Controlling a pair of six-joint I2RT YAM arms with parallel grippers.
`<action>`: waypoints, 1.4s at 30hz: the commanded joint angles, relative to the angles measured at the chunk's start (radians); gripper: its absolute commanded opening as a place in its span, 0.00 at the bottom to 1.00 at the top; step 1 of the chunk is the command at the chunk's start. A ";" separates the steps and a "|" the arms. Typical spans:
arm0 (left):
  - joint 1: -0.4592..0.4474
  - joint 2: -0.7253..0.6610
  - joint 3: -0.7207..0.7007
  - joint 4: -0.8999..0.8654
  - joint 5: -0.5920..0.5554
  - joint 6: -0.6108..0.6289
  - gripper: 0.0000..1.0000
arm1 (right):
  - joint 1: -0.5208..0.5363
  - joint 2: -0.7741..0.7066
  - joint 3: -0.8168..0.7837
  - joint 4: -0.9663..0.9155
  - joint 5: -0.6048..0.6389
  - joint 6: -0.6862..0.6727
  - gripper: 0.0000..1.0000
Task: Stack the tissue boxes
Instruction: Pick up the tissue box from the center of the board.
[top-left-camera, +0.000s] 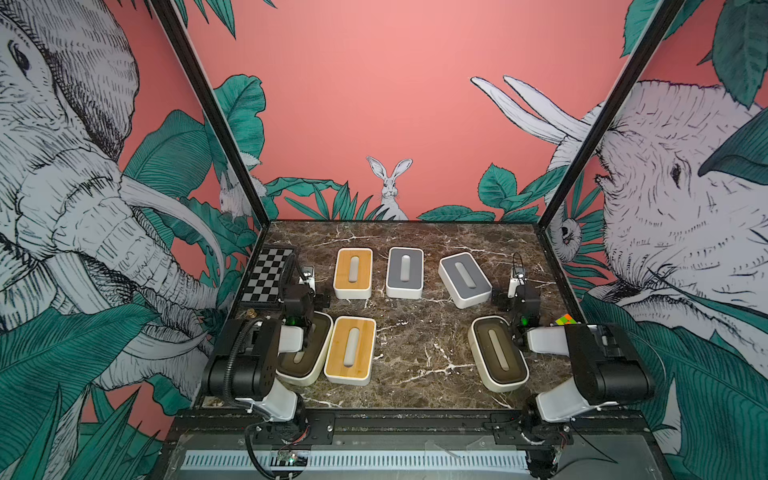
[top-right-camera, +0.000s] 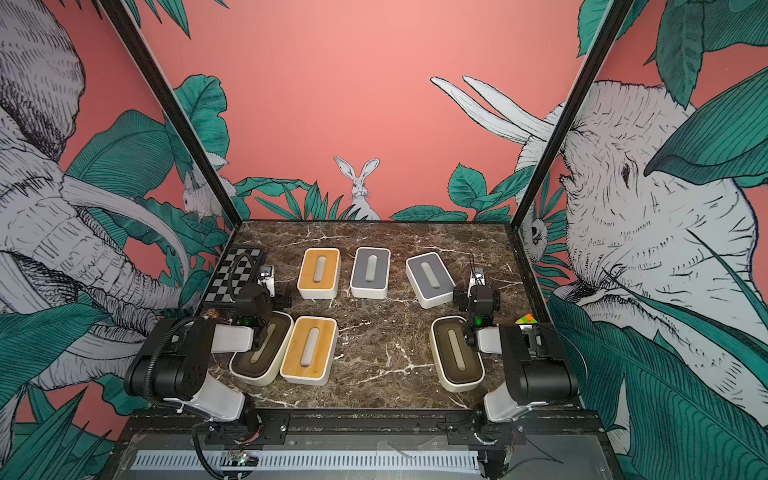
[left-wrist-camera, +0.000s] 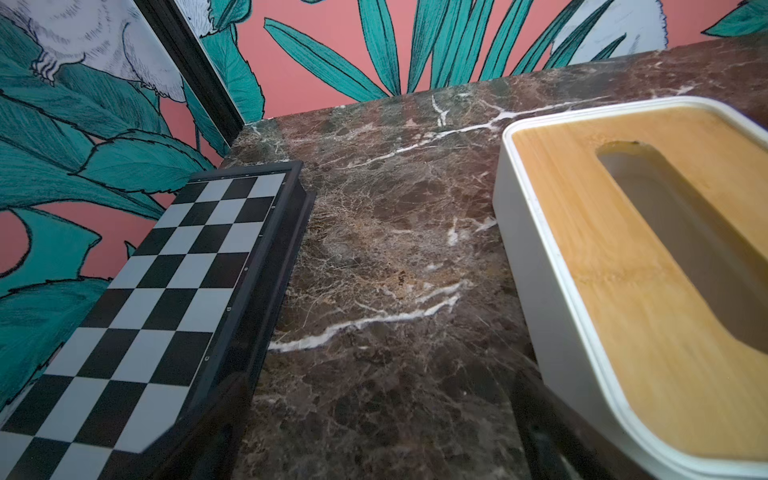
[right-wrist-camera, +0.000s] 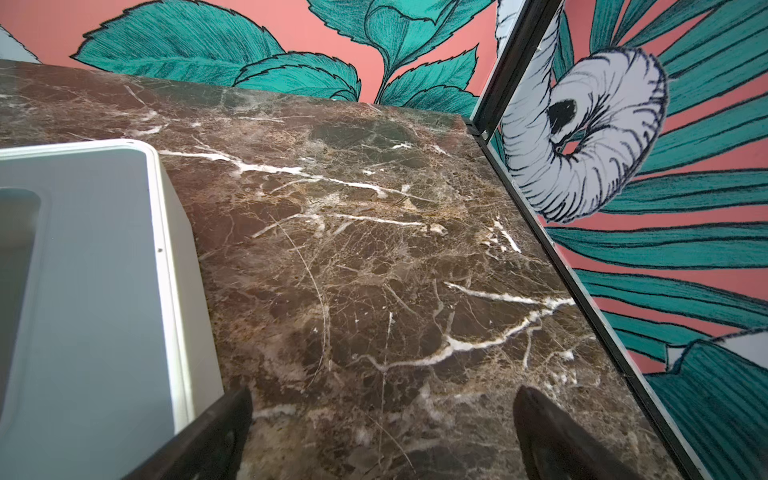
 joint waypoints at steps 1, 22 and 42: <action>0.000 -0.004 0.013 0.009 0.004 -0.004 1.00 | 0.004 -0.006 -0.003 0.026 0.004 0.012 0.98; 0.000 -0.003 0.013 0.009 0.004 -0.005 0.99 | 0.004 -0.008 -0.007 0.029 0.003 0.012 0.98; -0.150 -0.415 0.465 -1.229 -0.189 -0.284 0.92 | 0.173 -0.469 0.296 -0.939 -0.175 0.059 0.98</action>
